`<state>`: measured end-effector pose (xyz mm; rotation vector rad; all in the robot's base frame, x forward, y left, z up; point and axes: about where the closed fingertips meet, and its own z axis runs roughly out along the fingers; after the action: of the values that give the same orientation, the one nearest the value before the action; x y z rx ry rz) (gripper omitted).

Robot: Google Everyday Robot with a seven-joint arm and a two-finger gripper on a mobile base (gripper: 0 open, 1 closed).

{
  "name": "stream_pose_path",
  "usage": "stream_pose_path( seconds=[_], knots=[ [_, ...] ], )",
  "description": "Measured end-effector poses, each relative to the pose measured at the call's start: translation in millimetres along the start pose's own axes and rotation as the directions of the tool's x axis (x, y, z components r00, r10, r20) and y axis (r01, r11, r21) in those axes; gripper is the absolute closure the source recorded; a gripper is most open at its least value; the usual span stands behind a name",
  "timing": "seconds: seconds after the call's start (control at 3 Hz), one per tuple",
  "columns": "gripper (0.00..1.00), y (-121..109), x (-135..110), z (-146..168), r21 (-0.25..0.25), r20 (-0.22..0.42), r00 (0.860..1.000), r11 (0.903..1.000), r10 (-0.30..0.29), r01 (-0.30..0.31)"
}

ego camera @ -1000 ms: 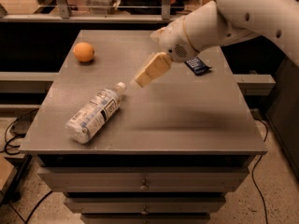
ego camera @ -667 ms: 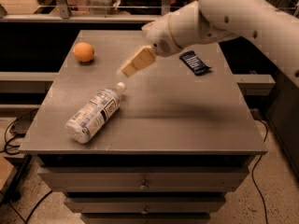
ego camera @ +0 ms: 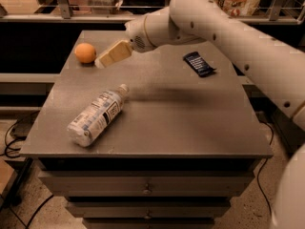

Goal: Pick orange

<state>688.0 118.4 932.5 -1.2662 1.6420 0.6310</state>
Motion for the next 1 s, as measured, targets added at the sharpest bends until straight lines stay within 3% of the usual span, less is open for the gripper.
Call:
stream_pose_path(
  seconds=[0.67,1.0],
  knots=[
    [0.0,-15.6,1.2,78.7,-0.078,0.041,0.999,0.9964,0.036,-0.033],
    [0.0,-13.2,3.7,122.3,-0.143,0.063,0.997,0.989,0.045,-0.036]
  ],
)
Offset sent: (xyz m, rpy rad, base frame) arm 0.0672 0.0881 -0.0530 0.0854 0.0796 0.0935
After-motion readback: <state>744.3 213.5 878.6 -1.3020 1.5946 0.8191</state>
